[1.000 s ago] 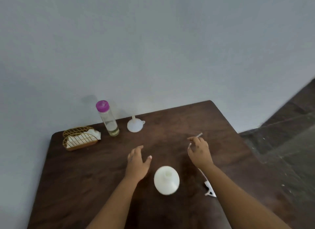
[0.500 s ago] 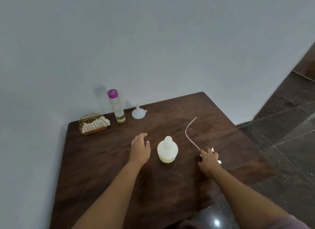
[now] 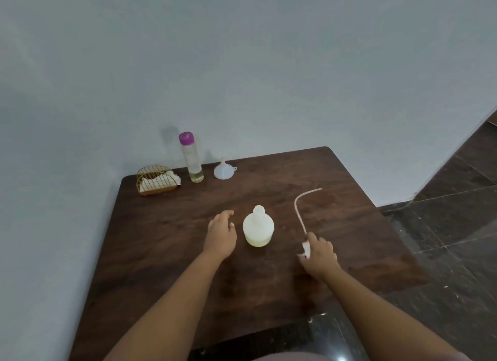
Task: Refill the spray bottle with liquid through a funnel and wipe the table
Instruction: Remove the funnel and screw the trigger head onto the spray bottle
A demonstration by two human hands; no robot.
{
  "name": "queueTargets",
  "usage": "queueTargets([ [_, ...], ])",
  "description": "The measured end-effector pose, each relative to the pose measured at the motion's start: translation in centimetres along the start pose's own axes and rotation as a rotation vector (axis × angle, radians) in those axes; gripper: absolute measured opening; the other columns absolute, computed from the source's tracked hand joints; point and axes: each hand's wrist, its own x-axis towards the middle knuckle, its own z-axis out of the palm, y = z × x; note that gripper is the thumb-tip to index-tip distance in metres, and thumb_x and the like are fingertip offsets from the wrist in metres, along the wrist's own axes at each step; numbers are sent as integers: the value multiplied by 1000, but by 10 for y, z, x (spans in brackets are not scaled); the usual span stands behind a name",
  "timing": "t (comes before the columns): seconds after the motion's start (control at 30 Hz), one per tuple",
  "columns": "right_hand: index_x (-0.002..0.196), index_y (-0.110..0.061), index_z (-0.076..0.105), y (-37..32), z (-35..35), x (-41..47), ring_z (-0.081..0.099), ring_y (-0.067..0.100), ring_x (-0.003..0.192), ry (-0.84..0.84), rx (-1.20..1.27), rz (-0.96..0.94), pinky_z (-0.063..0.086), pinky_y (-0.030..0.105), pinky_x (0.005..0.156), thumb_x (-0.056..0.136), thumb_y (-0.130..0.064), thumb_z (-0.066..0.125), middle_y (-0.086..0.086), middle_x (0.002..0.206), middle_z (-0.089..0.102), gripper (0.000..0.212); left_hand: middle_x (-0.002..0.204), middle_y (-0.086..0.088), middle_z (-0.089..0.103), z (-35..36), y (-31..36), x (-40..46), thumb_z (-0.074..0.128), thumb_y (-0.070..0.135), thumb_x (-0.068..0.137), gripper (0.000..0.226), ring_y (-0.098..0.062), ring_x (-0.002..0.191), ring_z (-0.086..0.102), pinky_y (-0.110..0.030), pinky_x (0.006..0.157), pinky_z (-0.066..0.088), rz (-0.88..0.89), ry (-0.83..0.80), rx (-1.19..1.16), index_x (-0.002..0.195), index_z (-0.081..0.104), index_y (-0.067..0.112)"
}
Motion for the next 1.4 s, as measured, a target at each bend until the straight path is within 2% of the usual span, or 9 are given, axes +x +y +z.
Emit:
queueTargets([
  [0.1,115,-27,47,-17,-32,-2,51,27,108,69,302,-114,45,37,87,85,-39,62,2,112,57,36,140,-2,53,4,8,-7,44,7,100,41,-19,133,44,-37,111,39,-39,52,-50,139,48,16],
  [0.23,112,-22,56,-49,-80,-21,59,17,95,81,660,-257,45,18,71,91,-26,58,-2,107,62,22,142,-2,52,2,25,-9,47,10,100,42,-19,133,45,-39,111,40,-85,74,-135,141,45,17],
  [0.4,97,-19,65,-68,-107,-46,59,25,86,-122,1174,-403,51,41,78,76,-40,48,10,89,62,34,139,-4,54,-11,49,-5,49,11,100,41,-18,127,51,-34,109,41,-97,129,-264,141,45,13],
  [0.5,99,-4,59,-69,-122,-54,58,16,72,-239,1347,-444,52,29,65,77,-37,42,15,83,57,43,135,-4,58,-10,60,0,47,10,100,38,-13,119,55,-27,103,41,-92,137,-336,138,47,12],
  [0.7,90,-6,60,-68,-135,-56,55,7,58,-169,1197,-451,49,26,56,79,-32,33,9,74,56,39,151,-5,41,0,88,10,54,13,98,52,-25,133,46,-39,107,43,-127,68,-369,147,37,22],
  [0.8,87,-7,61,-69,-136,-54,56,7,61,-114,1110,-462,48,24,56,80,-33,33,7,74,58,39,144,-8,48,4,88,18,52,16,100,44,-24,129,49,-44,107,44,-162,27,-386,143,42,23],
  [1.0,82,-13,62,-64,-135,-45,59,14,68,0,977,-461,50,30,60,79,-41,37,2,73,62,37,107,-5,64,14,87,31,48,11,100,14,-17,97,62,-30,87,54,-124,38,-469,98,60,18],
  [1.13,79,-12,61,-60,-140,-43,57,9,65,33,988,-460,48,27,59,77,-43,37,1,72,62,40,95,5,64,15,95,31,45,10,102,16,-7,86,62,-16,74,52,-41,89,-517,98,60,14],
  [1.4,81,-11,62,-58,-143,-33,58,14,67,-7,971,-433,49,29,61,74,-48,37,2,72,62,45,112,-1,70,26,69,37,56,12,97,19,-16,105,62,-30,94,49,23,13,-220,110,70,14],
])
